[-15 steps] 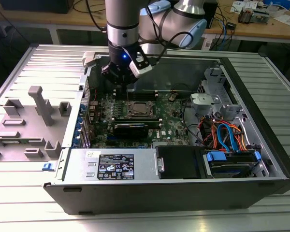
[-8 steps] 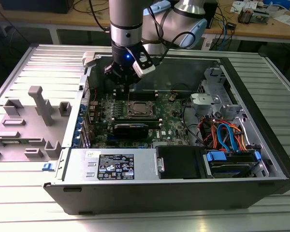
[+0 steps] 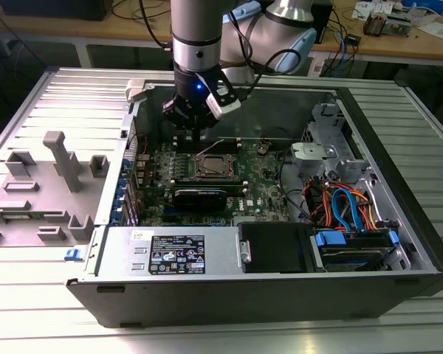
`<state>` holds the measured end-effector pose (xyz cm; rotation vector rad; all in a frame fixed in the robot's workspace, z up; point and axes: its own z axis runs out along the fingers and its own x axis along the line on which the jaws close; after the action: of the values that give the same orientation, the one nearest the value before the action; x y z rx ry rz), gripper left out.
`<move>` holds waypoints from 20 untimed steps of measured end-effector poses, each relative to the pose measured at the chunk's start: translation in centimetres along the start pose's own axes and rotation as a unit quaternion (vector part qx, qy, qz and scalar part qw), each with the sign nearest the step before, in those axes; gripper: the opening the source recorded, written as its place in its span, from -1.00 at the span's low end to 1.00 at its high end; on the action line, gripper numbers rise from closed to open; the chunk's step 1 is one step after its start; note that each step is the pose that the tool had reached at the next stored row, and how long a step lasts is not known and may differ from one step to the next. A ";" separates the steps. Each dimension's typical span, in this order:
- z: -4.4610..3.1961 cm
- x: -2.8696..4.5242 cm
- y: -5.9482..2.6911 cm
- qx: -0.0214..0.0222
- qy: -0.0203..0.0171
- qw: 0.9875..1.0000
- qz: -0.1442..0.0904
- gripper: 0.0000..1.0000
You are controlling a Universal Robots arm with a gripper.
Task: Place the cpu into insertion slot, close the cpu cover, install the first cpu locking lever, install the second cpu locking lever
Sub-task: 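Install the first cpu locking lever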
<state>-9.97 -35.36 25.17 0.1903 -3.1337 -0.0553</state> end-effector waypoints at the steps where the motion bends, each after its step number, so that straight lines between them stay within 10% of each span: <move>1: 0.00 -0.02 0.00 0.000 0.000 1.000 0.000 -0.79; 20: 1.59 -2.01 0.31 -0.003 -0.001 1.000 0.005 -0.79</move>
<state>-8.01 -34.75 23.60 0.1732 -3.1351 -0.0661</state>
